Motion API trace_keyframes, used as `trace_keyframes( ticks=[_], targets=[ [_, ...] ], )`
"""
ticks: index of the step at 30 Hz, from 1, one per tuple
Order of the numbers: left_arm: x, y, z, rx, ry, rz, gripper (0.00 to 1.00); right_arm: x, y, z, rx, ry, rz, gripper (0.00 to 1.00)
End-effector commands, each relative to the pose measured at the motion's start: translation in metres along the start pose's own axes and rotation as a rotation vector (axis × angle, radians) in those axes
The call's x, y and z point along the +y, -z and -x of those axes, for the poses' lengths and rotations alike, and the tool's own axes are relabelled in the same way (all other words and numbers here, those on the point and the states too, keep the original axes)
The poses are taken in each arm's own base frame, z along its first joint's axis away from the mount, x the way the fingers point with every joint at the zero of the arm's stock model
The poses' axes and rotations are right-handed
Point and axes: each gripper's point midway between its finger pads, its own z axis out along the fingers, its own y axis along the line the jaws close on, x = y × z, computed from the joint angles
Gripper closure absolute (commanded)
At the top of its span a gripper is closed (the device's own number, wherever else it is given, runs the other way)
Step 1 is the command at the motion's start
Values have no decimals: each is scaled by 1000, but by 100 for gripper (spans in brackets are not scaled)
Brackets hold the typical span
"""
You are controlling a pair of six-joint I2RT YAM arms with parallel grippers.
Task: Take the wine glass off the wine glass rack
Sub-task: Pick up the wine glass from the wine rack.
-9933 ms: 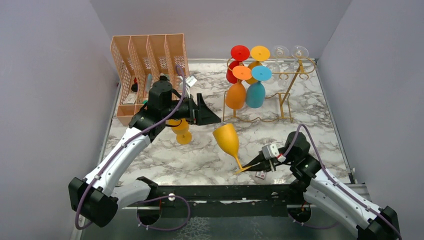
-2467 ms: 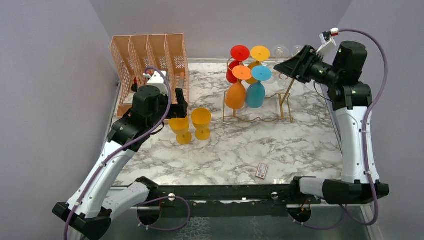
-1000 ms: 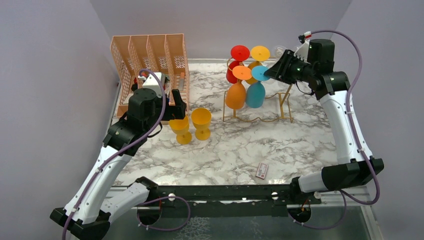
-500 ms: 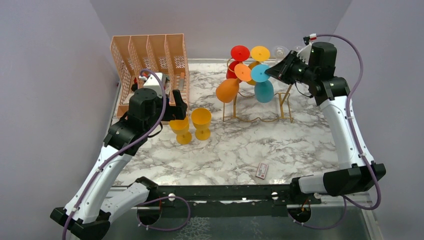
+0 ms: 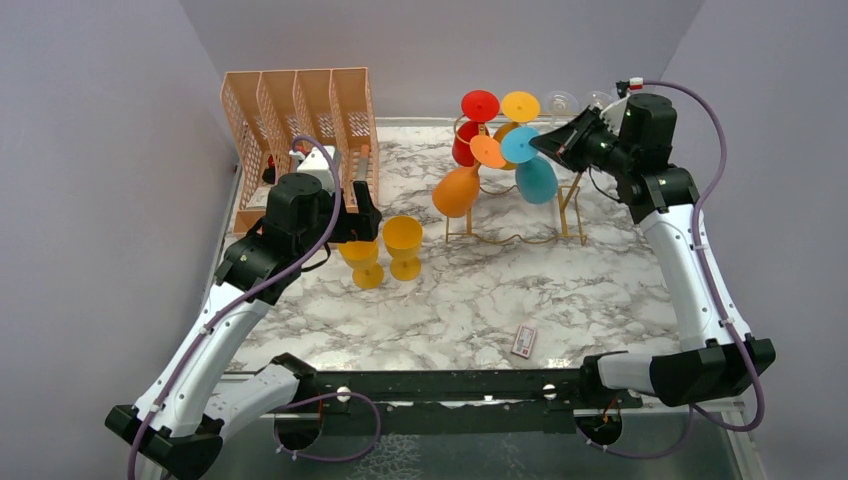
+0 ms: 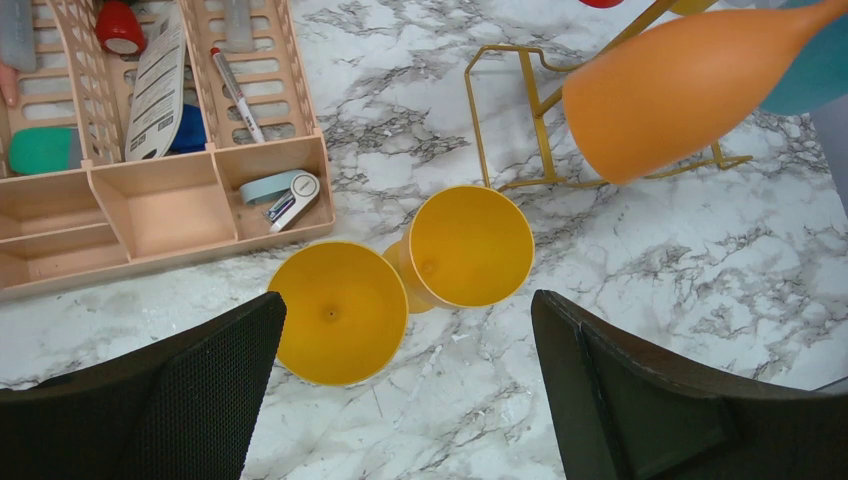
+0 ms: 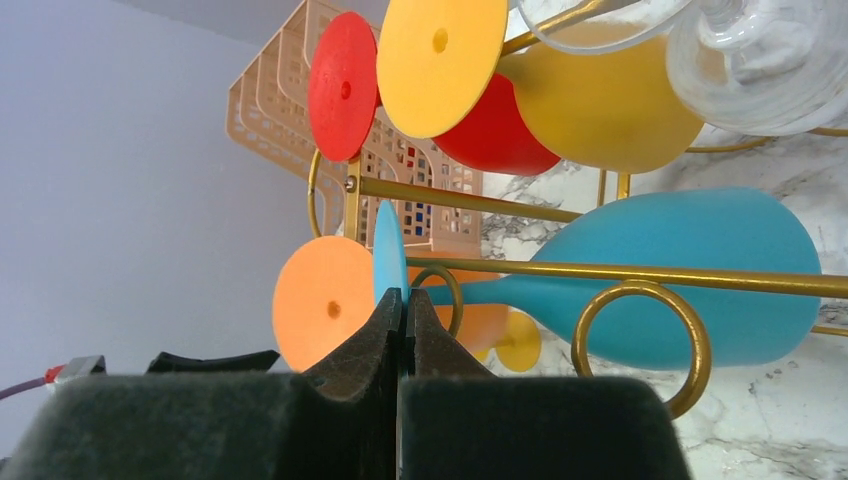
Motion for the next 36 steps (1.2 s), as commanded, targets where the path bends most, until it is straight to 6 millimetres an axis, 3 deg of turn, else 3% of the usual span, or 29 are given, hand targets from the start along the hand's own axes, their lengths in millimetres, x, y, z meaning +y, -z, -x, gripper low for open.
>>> trace_keyframes(
  ticks=[1,21,36],
  targets=[
    [-1,3,-2,0,12,-15,1,16,6,7,-45,-26,53,99],
    [-2,1,-5,11,23,-14,1,26,24,11,-140,-140,114,99],
    [-6,4,-6,12,56,-33,1,30,42,-10,-105,-135,165,99]
  ],
)
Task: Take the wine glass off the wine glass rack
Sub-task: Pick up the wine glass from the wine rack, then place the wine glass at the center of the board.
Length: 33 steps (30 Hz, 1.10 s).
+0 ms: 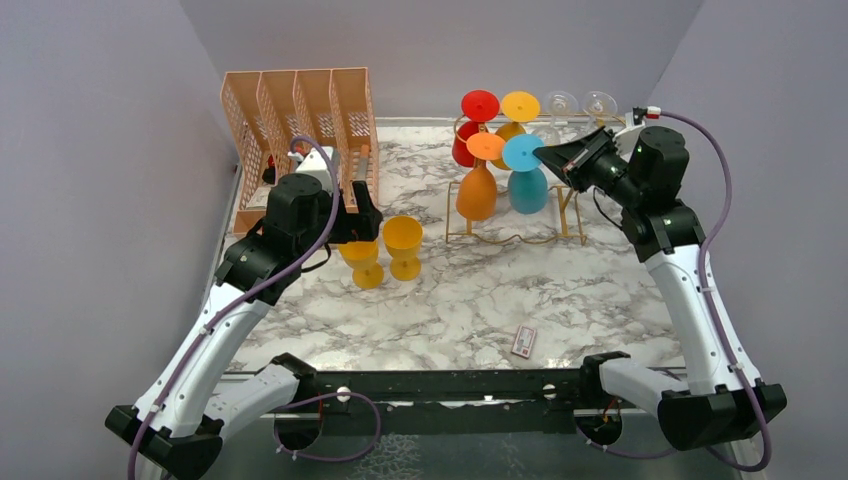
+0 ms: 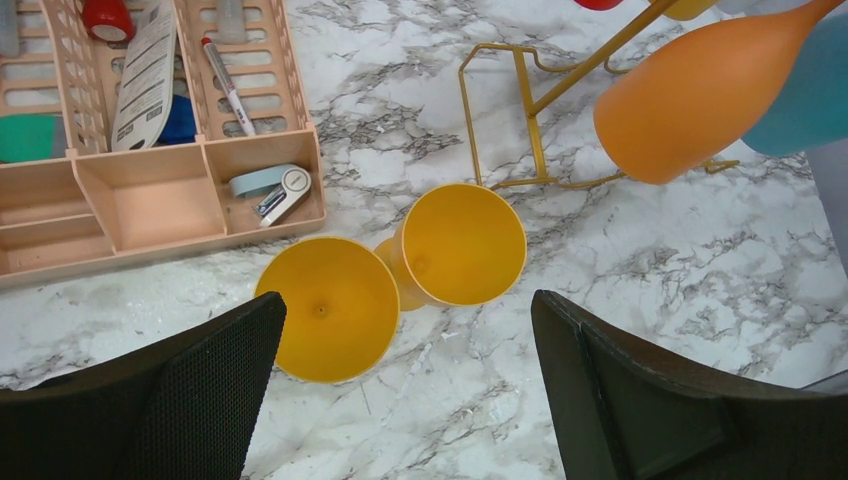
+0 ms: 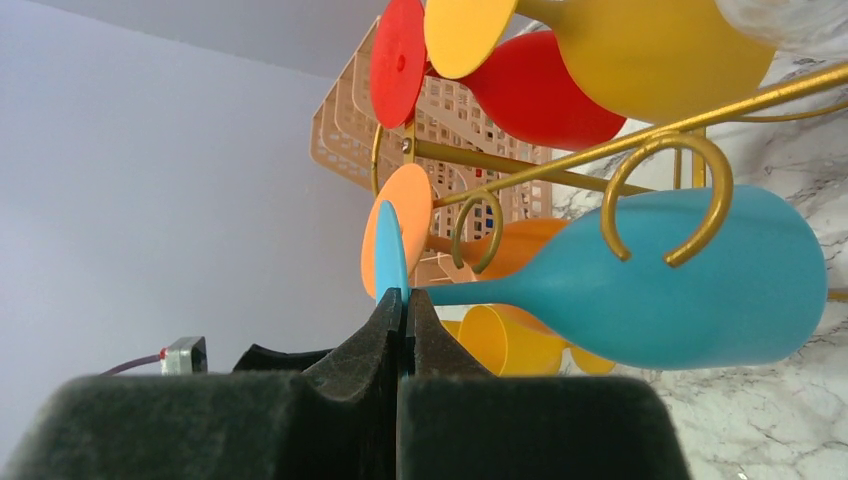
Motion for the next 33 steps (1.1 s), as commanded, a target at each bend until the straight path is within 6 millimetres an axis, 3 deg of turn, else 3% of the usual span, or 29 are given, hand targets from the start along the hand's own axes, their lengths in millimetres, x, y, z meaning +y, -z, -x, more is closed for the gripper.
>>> trace_keyframes(
  ticks=[1,6,9,15,18,22,26,29,33],
  targets=[
    [-4,5,-6,7,37,-32,1,20,11,-2,0,31,75,99],
    [-8,11,-11,12,60,-63,1,15,16,-10,20,38,81,99],
    [-11,18,-13,7,76,-90,1,24,23,-16,32,91,153,99],
    [-10,21,-26,7,85,-109,1,33,62,-48,69,286,315,99],
    [-16,26,-24,-3,83,-148,1,25,85,-68,74,345,352,99],
    [-26,40,-18,-60,91,-226,1,10,117,-109,154,367,440,99],
    [-40,60,-20,-96,57,-345,1,-17,142,-151,236,330,510,99],
    [-46,68,-26,-92,65,-397,1,-33,151,-166,229,320,530,99],
    [-65,76,-28,-77,83,-510,1,-37,152,-174,275,321,545,99]
  ],
)
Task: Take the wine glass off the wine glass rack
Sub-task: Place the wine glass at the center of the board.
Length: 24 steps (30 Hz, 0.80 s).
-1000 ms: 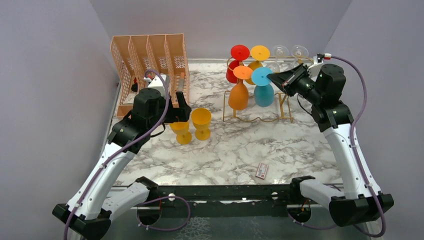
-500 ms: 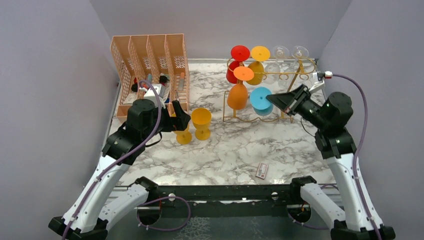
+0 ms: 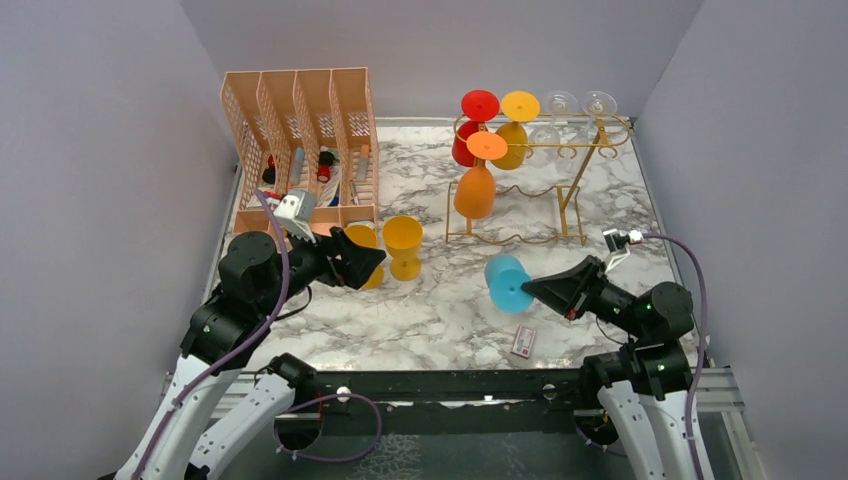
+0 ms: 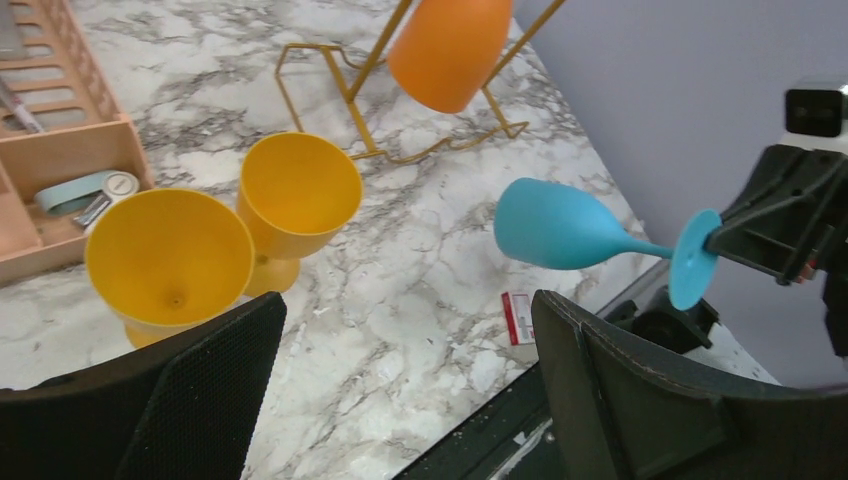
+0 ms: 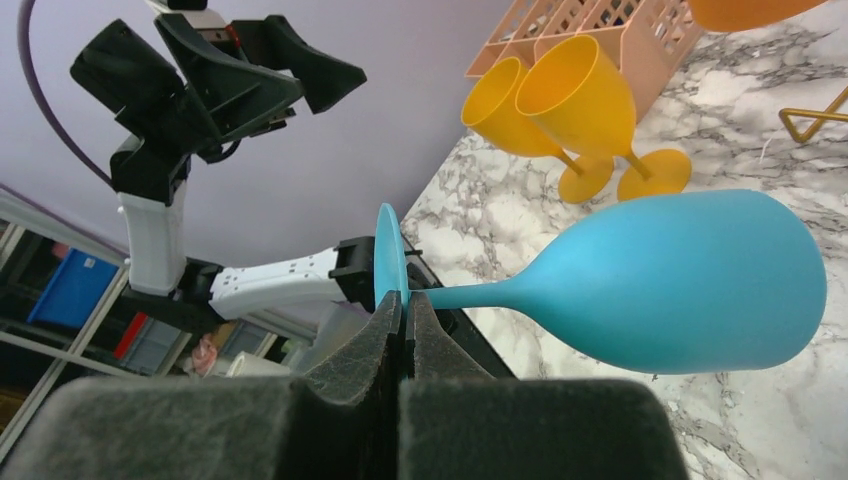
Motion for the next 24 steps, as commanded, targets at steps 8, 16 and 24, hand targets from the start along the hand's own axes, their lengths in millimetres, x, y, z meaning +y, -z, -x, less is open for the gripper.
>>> trace_keyframes(
  ticks=[8,16,24],
  targets=[
    [-56,-16,-9,123,48,-327,6,9,-4,-9,78,-6,109,99],
    [-73,-46,-58,295,62,-358,7,-7,3,-41,205,-34,90,99],
    [-127,-56,-84,288,3,-294,8,12,14,-41,220,39,111,99]
  ],
)
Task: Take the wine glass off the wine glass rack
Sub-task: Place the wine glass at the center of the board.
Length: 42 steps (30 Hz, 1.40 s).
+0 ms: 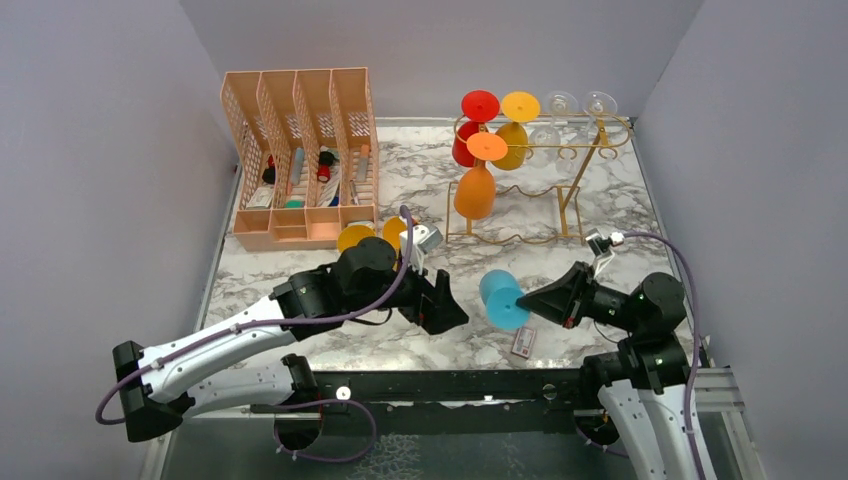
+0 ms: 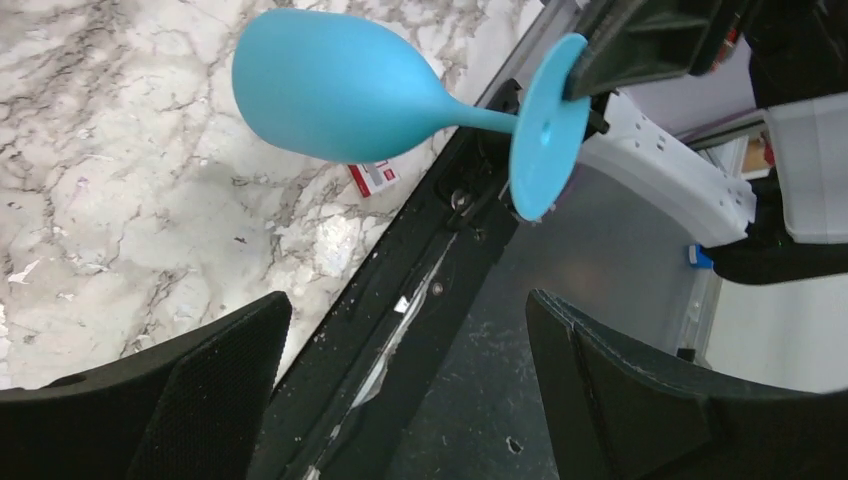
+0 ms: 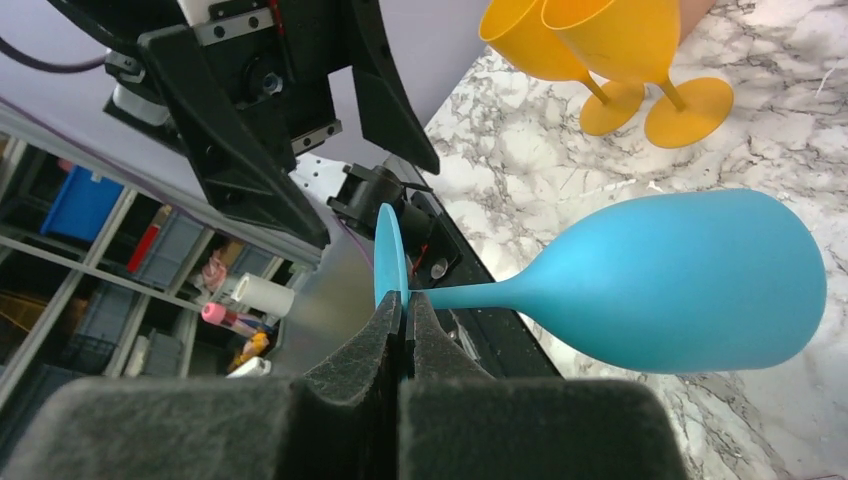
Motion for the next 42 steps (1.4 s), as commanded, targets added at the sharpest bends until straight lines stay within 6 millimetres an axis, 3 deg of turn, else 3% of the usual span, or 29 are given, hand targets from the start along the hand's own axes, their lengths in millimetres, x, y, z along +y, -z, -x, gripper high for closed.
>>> trace_keyframes(
  ticks=[1,10,16,23,28,38,42],
  targets=[
    [-11,4,44,-188,20,70,8,19,8,-9,16,74,65,99],
    [-31,-7,51,-332,73,-93,11,24,4,-8,11,53,160,99],
    [-45,-31,37,-299,108,-239,31,16,1,-8,-12,39,167,99],
    [-51,-33,38,-325,70,-276,46,3,-4,-12,-12,5,185,99],
    [-68,-42,23,-227,21,-372,56,0,-5,-15,-10,-4,197,99],
    [-50,-56,22,-212,15,-267,58,1,-6,-16,7,18,224,99],
    [-48,-61,20,-180,-9,-248,68,-2,-7,-15,-1,12,212,99]
  ],
)
